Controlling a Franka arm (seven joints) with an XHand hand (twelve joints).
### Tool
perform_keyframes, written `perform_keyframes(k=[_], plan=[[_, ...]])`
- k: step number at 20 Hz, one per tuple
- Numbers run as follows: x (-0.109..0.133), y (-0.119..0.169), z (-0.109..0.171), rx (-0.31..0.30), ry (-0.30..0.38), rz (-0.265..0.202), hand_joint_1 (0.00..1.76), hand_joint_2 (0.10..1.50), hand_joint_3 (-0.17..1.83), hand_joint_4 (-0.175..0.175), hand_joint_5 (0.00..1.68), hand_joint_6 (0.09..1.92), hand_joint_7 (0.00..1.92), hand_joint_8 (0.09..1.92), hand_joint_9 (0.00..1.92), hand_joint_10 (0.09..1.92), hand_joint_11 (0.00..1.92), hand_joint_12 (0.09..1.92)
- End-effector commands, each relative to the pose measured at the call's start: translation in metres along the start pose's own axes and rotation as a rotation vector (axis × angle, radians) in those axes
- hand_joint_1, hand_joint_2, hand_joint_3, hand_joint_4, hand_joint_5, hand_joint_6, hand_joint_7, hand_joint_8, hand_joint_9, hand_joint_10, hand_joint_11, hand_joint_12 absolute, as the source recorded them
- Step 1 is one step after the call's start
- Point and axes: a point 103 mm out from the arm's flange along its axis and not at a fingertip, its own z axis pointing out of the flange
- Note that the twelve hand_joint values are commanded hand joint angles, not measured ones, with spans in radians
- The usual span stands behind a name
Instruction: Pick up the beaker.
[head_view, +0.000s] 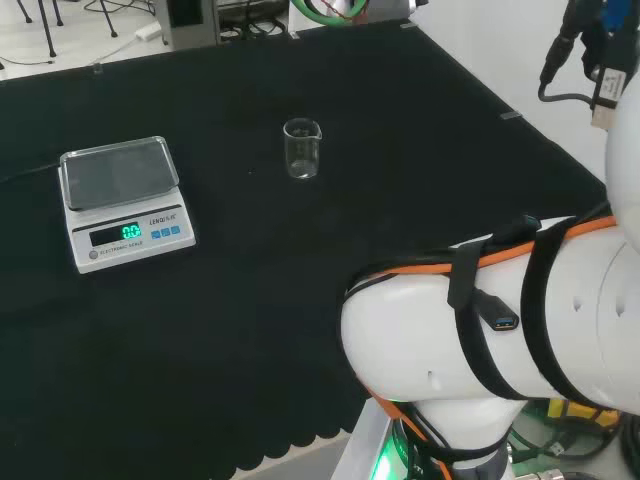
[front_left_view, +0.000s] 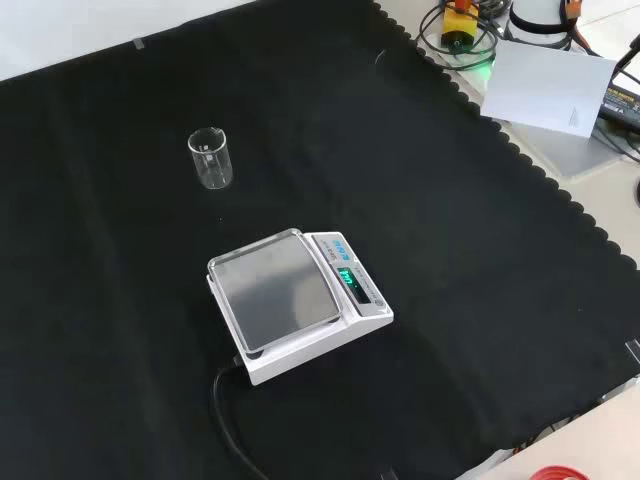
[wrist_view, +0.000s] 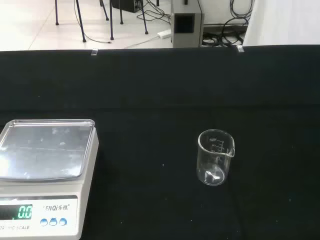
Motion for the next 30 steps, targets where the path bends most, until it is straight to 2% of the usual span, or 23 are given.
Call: perform_keyframes(k=[1,4,8,11,15,19,21,24,30], plan=[[-0.075,-0.107,-0.114,-0.054,-0.007,0.148,0.45,0.66,0.13,0.064,0.1,0.09,0.09,0.58,0.15,0.89,0.0,1.49],[-0.083,-0.111,-0.121,-0.051,-0.008,0.164,0.45,0.69,0.13,0.073,0.12,0.09,0.1,0.6,0.15,0.89,0.0,1.49],[-0.088,-0.094,-0.104,-0.061,-0.016,0.173,0.45,0.69,0.13,0.074,0.12,0.09,0.11,0.61,0.15,0.89,0.0,1.48],[-0.092,-0.065,-0.064,-0.048,-0.017,0.177,0.46,0.69,0.12,0.075,0.11,0.09,0.1,0.61,0.15,0.89,0.0,1.48],[-0.079,-0.015,0.002,-0.017,-0.015,0.167,0.47,0.69,0.12,0.079,0.1,0.09,0.1,0.61,0.16,0.89,0.0,1.49],[-0.078,0.032,0.074,0.051,0.012,0.147,0.49,0.69,0.12,0.081,0.09,0.09,0.09,0.62,0.17,0.89,0.0,1.5],[-0.083,0.05,0.1,0.074,0.021,0.145,0.5,0.69,0.11,0.082,0.09,0.09,0.09,0.62,0.17,0.89,0.0,1.5],[-0.095,0.074,0.122,0.093,0.022,0.157,0.51,0.69,0.11,0.083,0.09,0.09,0.09,0.62,0.17,0.89,0.0,1.5],[-0.132,0.112,0.141,0.1,0.029,0.202,0.51,0.69,0.11,0.084,0.08,0.09,0.08,0.62,0.17,0.89,0.0,1.51]])
